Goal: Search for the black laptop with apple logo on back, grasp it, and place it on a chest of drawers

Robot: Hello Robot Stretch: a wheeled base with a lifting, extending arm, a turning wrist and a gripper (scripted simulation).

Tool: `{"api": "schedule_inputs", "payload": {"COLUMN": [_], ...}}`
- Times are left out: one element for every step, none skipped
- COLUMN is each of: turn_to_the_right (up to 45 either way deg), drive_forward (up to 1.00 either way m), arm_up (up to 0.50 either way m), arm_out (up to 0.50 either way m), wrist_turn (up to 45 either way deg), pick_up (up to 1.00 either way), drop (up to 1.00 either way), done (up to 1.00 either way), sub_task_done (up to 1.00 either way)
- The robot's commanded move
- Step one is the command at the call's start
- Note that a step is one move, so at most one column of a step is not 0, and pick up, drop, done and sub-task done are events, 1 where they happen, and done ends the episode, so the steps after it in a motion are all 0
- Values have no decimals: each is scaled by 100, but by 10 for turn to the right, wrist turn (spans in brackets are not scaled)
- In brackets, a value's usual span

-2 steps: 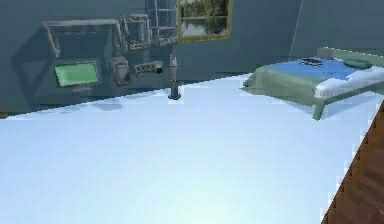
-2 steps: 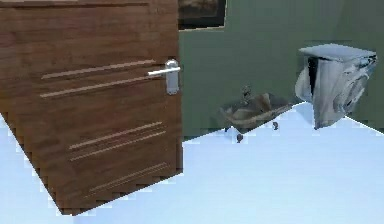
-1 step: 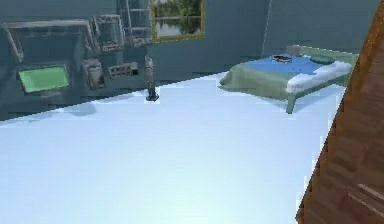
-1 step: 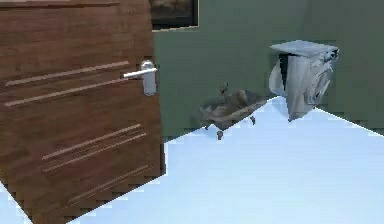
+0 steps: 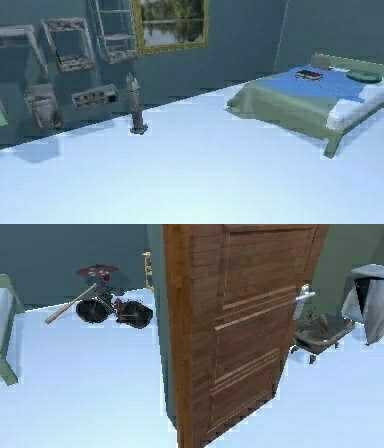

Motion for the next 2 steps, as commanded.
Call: {"api": "schedule_inputs", "payload": {"turn_to_the_right": [30,0], "drive_forward": [0,100], "arm_up": [0,0], "arm_out": [0,0], "wrist_turn": [0,0], "pick_up": [0,0], "drop": [0,0], "done": [0,0], "sub_task_done": [0,0]}}
